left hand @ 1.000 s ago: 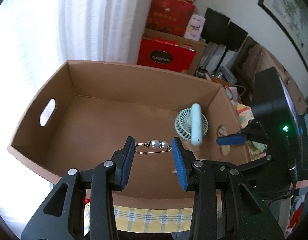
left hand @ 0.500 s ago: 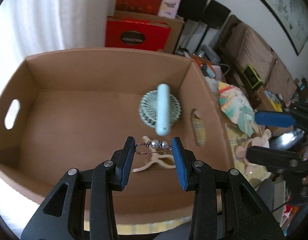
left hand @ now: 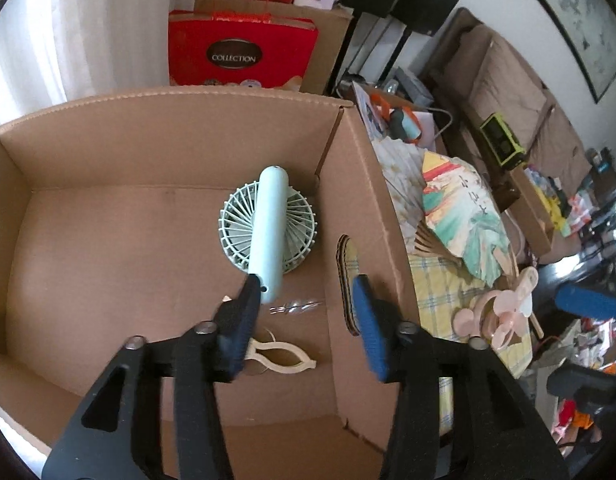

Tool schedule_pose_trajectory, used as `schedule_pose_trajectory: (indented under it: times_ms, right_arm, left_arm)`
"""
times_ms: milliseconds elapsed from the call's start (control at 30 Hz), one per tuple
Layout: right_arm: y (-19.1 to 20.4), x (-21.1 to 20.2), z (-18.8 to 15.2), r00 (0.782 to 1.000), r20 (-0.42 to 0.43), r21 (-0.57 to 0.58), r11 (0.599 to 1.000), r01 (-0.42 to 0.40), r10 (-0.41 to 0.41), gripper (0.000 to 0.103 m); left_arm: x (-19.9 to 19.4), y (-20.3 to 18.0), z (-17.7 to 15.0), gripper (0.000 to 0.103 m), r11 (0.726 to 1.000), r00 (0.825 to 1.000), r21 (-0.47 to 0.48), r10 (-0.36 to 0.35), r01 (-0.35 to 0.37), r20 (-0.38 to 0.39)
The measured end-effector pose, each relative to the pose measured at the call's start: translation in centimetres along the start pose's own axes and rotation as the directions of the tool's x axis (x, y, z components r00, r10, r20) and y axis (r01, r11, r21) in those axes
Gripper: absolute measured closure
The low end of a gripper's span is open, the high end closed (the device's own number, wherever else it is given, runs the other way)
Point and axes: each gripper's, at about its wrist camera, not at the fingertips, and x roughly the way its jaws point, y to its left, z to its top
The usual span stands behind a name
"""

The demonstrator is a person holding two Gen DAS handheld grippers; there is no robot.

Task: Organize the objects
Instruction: 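Open the left tool to drop the metal clasp into the box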

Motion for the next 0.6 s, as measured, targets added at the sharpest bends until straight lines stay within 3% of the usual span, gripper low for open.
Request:
schedule_pose_trajectory:
  times_ms: [200, 367, 600]
  right_arm:
    - [-0.9, 0.0, -1.0, 1.0, 0.002, 0.021, 1.0, -0.01, 0.01, 0.047]
    - [-1.1, -0.5, -1.6, 1.0, 0.023, 0.036, 0.999, -0.005, 0.004, 0.047]
    - [-1.5, -1.3, -2.2, 0.999, 0.046, 0.065, 0.998, 0.023, -0.026, 0.045]
  left_arm:
    - [-0.7, 0.5, -0.2, 0.044, 1.0, 1.0, -0.028, 0.003, -0.002, 0.025]
    - [-2.5, 0.2, -0.8, 0.036, 0.999, 0.996, -0.018, 0.053, -0.052, 0.074]
    - [-4.8, -1.1, -1.8, 0.033, 0.996, 0.988, 0.013, 0.088, -0.09, 0.127]
